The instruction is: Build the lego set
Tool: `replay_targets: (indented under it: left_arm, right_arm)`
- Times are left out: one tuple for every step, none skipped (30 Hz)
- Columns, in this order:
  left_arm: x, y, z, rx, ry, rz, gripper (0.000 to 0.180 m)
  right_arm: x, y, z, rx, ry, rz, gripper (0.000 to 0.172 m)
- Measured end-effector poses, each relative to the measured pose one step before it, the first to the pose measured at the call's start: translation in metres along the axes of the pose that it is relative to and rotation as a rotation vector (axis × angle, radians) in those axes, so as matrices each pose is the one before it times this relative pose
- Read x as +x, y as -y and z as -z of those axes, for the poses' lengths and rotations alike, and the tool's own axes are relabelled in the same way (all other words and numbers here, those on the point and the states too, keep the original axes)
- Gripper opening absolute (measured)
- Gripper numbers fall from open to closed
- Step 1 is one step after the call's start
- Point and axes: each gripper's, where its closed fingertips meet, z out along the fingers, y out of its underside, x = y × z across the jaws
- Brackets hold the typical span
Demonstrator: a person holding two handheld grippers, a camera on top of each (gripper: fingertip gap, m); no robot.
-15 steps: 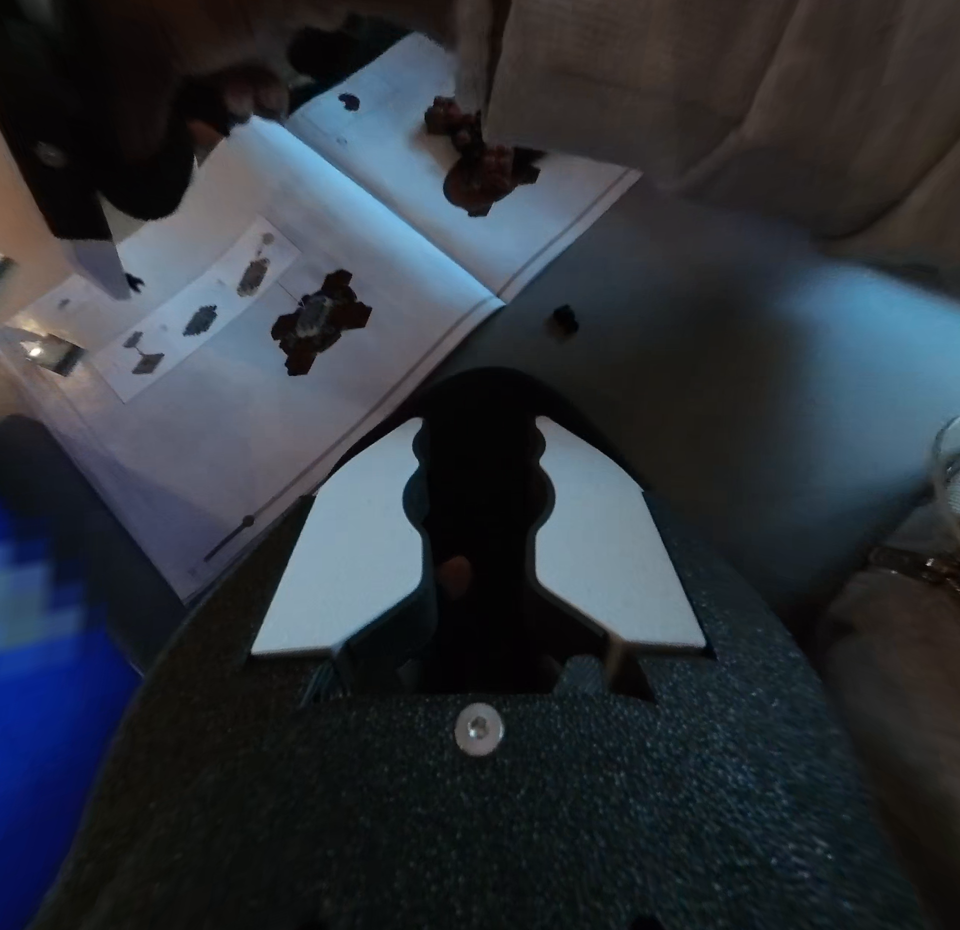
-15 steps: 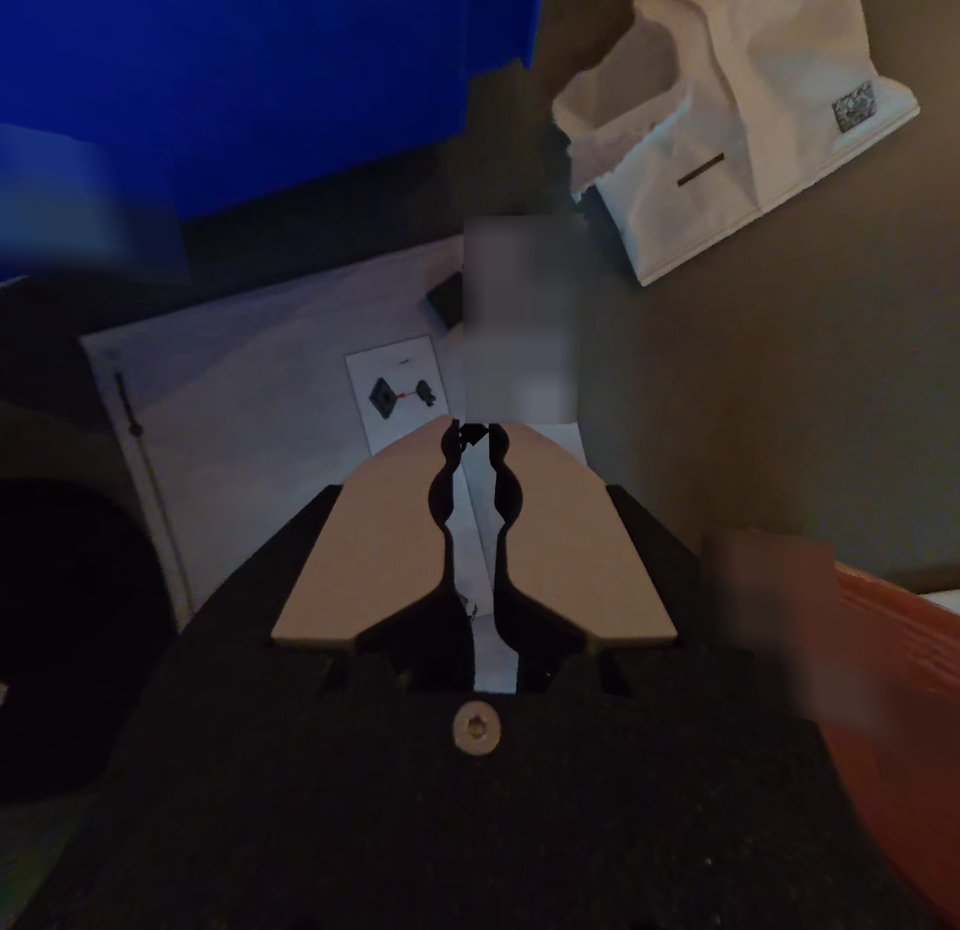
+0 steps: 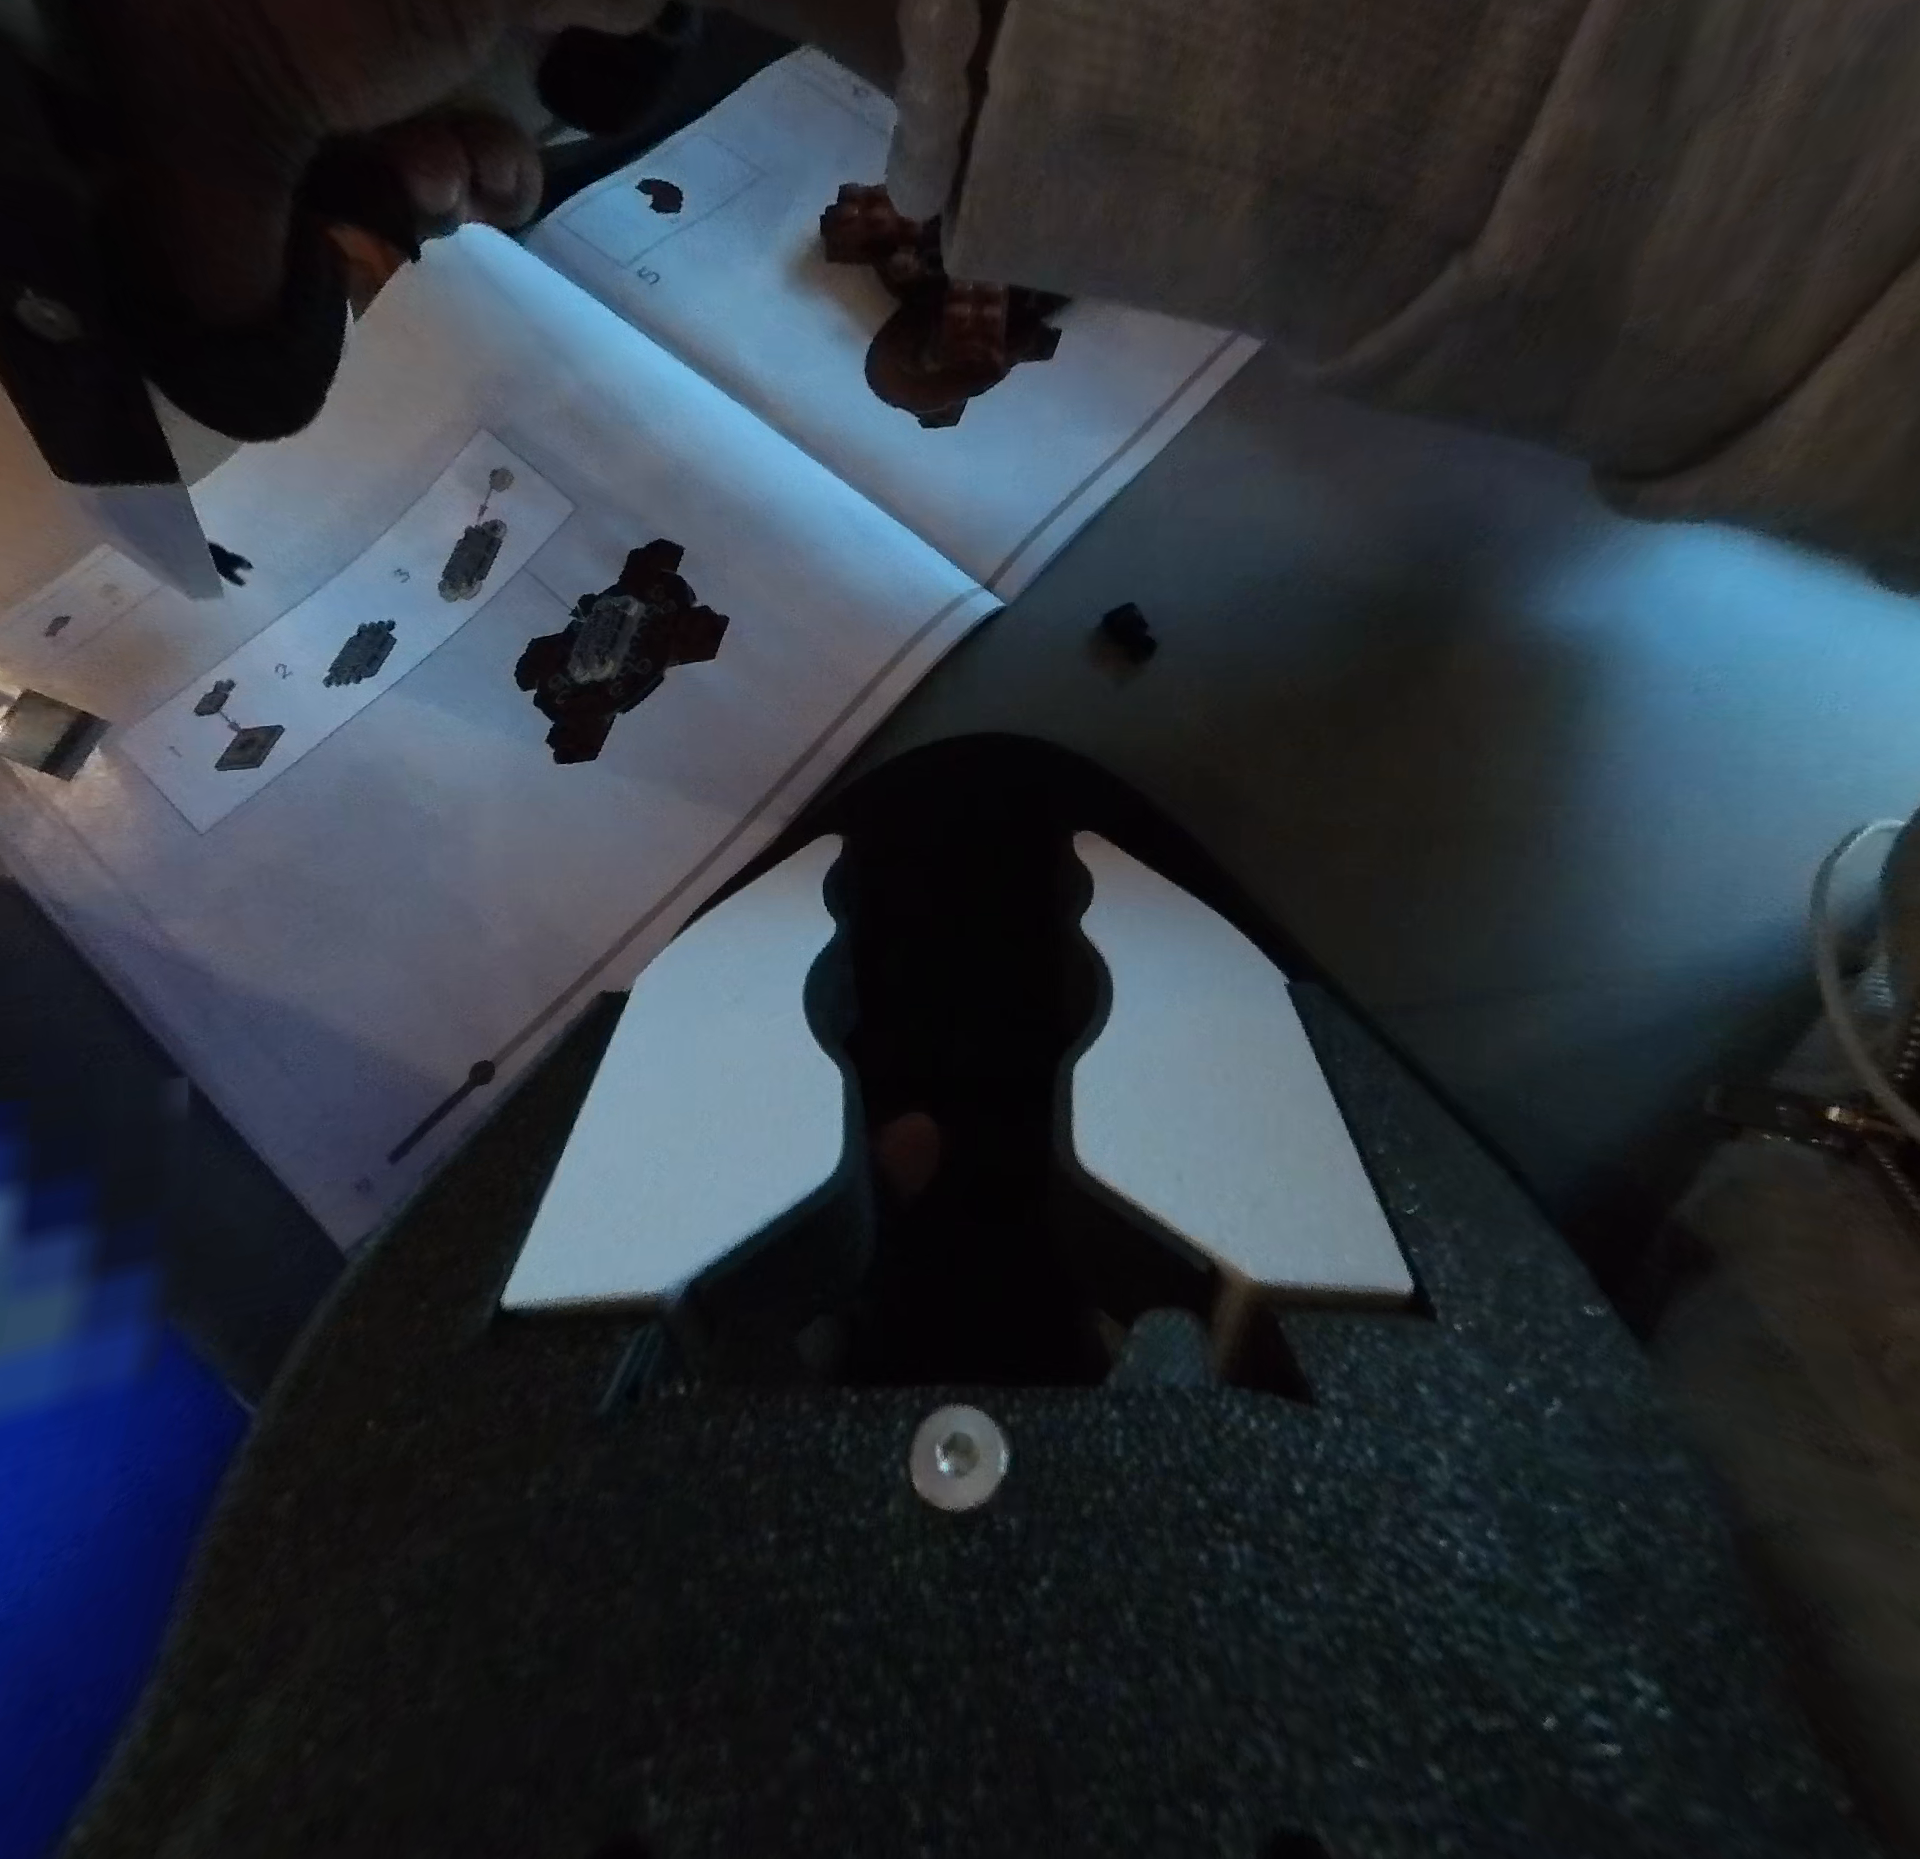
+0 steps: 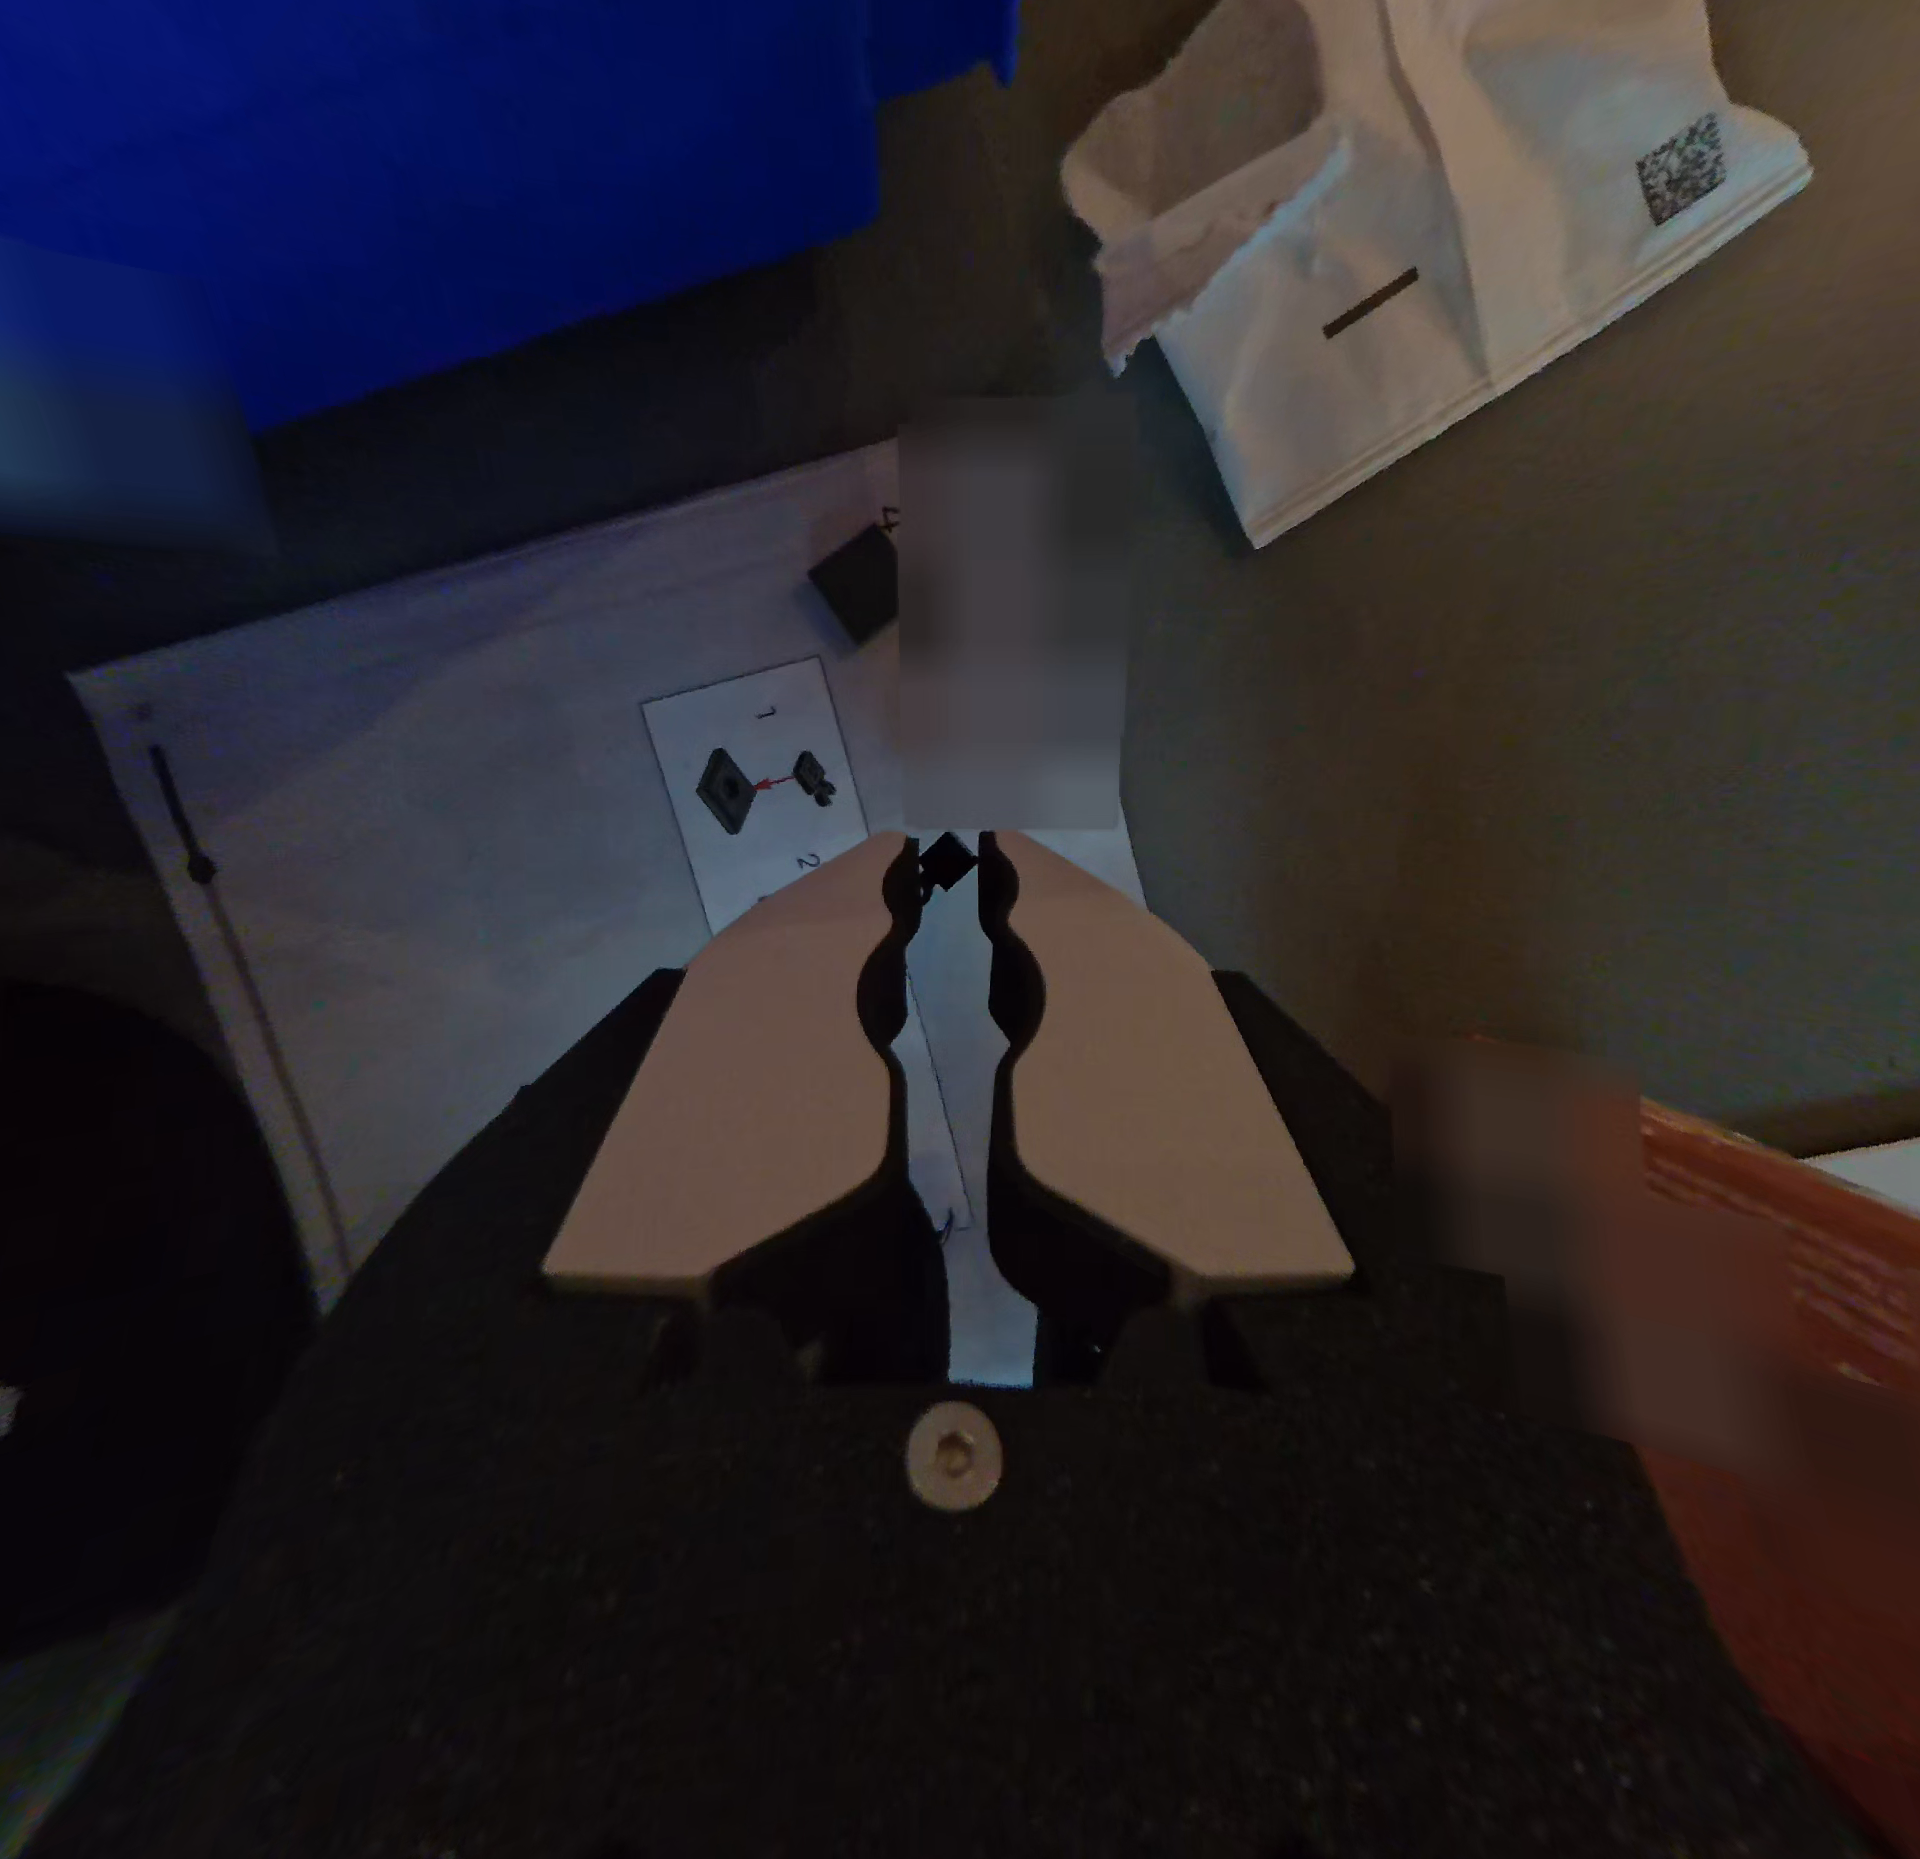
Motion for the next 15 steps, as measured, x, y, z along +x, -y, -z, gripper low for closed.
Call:
replay_targets:
  left_arm:
    - [-0.00034, -0.00013, -0.00016, -0.0002, -0.0008, 0.0026, 0.036]
    - [-0.00033, 0.0002, 0.00004, 0.0014, 0.0002, 0.0012, 0.036]
    - [-0.00035, 0.00017, 0.00008, 0.0016, 0.0006, -0.0001, 0.036]
    - [-0.00016, -0.00005, -0.00007, 0.0003, 0.0003, -0.0004, 0.036]
    - [-0.0001, -0.00014, -0.00002, -0.0004, -0.0006, -0.0011, 0.036]
    - [-0.00003, -0.00038, -0.00007, -0.0007, -0.0004, -0.0015, 0.036]
    - [-0.00031, -0.0003, -0.00018, -0.0008, 0.0005, -0.0004, 0.038]
    - [-0.00018, -0.00024, -0.00005, -0.0004, -0.0005, 0.0007, 0.036]
    - [-0.00036, -0.00018, 0.0, -0.0007, -0.0006, 0.001, 0.036]
    - [-0.00084, -0.00005, 0.00003, -0.0006, 0.0014, 0.001, 0.036]
    - [-0.00103, 0.00009, 0.00014, 0.001, 0.0023, 0.0008, 0.036]
    - [-0.00081, 0.00034, 0.00028, 0.0026, 0.0018, 0.0009, 0.038]
    - [-0.00069, 0.0002, 0.0001, 0.0022, 0.0009, 0.0013, 0.036]
    - [-0.00044, -0.00015, 0.00006, 0.0004, 0.0006, 0.0015, 0.036]
    - [-0.00024, -0.00029, -0.00017, -0.0007, 0.0, 0.0011, 0.036]
  right_arm:
    - [-0.00025, 0.00016, -0.00086, -0.0007, -0.001, 0.0034, 0.009]
    - [-0.00022, -0.00008, -0.00108, -0.0016, 0.0011, 0.0005, 0.009]
    - [0.00051, -0.00026, -0.001, -0.0015, -0.0017, -0.0023, 0.009]
    - [0.0008, -0.00024, -0.0008, -0.0001, -0.0026, -0.003, 0.009]
    - [0.00051, 0.00008, -0.00063, 0.0023, -0.0013, -0.0025, 0.009]
    - [-0.00034, 0.00026, -0.00049, 0.0044, 0.0033, -0.0022, 0.009]
    - [-0.00047, 0.00048, -0.00038, 0.0049, 0.003, -0.0019, 0.009]
    - [-0.00014, 0.0008, -0.00021, 0.0058, 0.0, -0.0003, 0.009]
    - [-0.00022, 0.00083, -0.00022, 0.0049, -0.0003, 0.0003, 0.009]
    - [0.00004, 0.0011, -0.00003, 0.0048, -0.0009, 0.0005, 0.009]
    - [-0.00015, 0.00168, 0.00011, 0.008, 0.0014, 0.0005, 0.009]
    - [-0.00073, 0.001, -0.0001, 0.0045, 0.0062, -0.0018, 0.009]
    - [-0.00058, 0.0, -0.00047, -0.0022, 0.0065, -0.0034, 0.009]
    - [-0.00065, -0.00105, -0.00092, -0.0066, 0.0066, -0.0011, 0.01]
    - [-0.0015, -0.00155, -0.00097, -0.0084, 0.0115, 0.0023, 0.017]
